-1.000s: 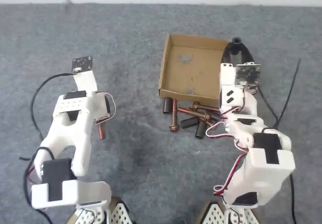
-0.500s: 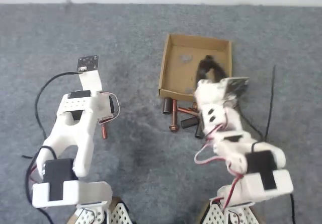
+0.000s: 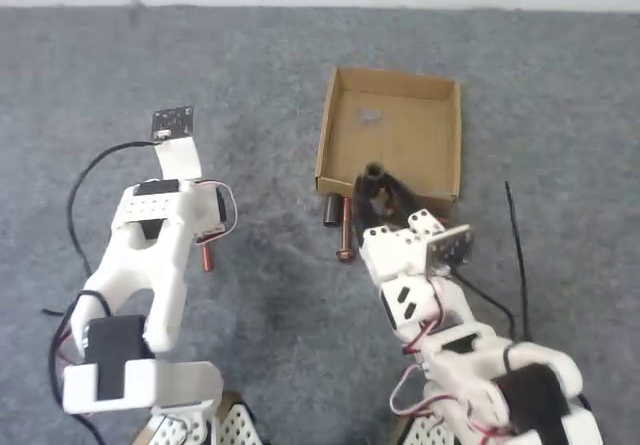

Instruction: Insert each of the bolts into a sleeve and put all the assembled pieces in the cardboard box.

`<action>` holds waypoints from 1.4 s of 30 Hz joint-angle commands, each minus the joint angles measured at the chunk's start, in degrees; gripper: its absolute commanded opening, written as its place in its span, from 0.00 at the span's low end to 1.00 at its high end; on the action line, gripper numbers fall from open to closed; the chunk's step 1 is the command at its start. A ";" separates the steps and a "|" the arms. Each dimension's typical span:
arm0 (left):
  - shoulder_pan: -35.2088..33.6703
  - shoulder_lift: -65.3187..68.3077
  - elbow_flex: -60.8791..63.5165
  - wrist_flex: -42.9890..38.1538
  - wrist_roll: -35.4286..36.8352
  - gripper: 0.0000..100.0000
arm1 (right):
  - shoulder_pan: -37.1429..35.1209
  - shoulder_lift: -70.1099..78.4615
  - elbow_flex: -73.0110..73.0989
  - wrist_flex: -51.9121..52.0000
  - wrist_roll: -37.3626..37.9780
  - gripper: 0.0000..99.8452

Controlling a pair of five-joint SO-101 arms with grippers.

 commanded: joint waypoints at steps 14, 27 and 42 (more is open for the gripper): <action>0.53 -3.52 -0.22 -0.88 0.18 0.01 | -8.04 0.40 -0.35 2.15 0.62 0.01; 1.49 -3.78 0.13 -1.67 0.35 0.01 | -8.13 30.99 -7.30 -23.87 0.88 0.01; 6.86 -16.62 0.66 -10.55 0.44 0.01 | -12.97 38.37 -7.91 -27.74 9.76 0.01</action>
